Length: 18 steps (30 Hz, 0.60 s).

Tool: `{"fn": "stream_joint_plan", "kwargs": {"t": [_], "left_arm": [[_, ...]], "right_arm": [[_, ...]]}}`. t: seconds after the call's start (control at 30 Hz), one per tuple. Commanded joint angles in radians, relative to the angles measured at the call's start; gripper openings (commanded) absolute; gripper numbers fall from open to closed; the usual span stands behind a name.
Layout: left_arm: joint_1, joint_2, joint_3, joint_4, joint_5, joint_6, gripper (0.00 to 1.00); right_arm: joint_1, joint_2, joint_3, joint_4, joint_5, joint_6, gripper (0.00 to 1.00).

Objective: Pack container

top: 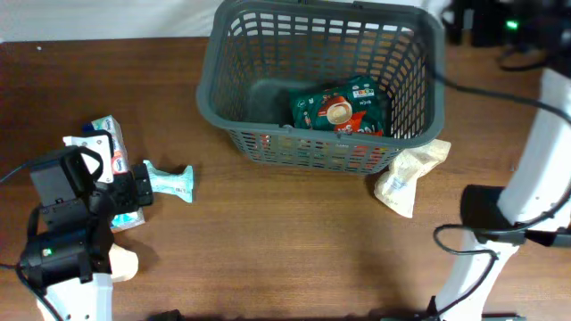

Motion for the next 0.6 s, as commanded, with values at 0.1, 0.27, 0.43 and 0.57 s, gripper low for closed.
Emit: {"fn": "stream_joint_plan", "kwargs": {"t": [0.1,0.27,0.43,0.57], "left_arm": [[0.004,-0.003,-0.006,-0.003,0.03,0.016,0.99],[0.004,-0.003,-0.006,-0.005,0.03,0.016,0.99],[0.004,-0.003,-0.006,-0.005,0.03,0.016,0.99],[0.004,-0.003,-0.006,-0.005,0.03,0.017,0.99]], "right_arm": [[-0.112,0.005,-0.089,-0.01,0.194,0.308,0.99],[-0.171,0.005,-0.275,-0.01,0.316,0.347,0.99],[-0.301,0.005,-0.525,-0.01,0.294,0.341,0.99],[-0.379,0.005,-0.748,-0.01,0.153,0.33,0.99]]}}
